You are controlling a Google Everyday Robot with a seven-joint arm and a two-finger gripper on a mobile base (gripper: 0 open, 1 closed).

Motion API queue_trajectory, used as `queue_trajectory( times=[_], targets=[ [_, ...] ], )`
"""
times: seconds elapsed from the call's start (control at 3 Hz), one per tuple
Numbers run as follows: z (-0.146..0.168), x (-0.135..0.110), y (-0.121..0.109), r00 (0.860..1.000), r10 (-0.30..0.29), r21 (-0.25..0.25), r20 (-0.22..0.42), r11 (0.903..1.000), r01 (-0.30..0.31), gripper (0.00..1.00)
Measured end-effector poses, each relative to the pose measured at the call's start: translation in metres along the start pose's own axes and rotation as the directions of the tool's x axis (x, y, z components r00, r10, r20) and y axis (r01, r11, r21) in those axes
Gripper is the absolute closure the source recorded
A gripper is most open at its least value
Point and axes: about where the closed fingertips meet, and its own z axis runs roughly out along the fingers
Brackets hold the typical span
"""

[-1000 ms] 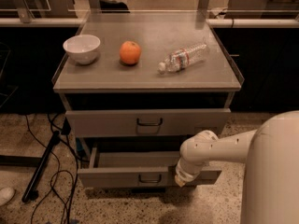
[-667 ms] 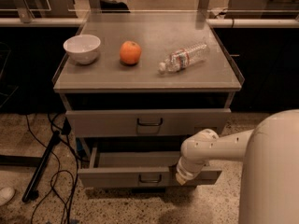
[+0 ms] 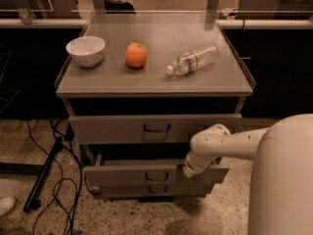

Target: Close middle drawer

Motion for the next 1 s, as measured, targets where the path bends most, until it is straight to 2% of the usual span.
queue_trajectory(
  times=[0.33,0.67,1.0],
  targets=[
    [0.0,-0.001,-0.001,1.0,0.001,0.001,0.002,1.0,-0.001,1.0],
    [0.005,0.021,0.006,1.0,0.001,-0.028,-0.03,0.9996,-0.002,1.0],
    [0.008,0.059,0.016,0.997,0.019,-0.058,-0.079,0.998,-0.024,1.0]
  ],
)
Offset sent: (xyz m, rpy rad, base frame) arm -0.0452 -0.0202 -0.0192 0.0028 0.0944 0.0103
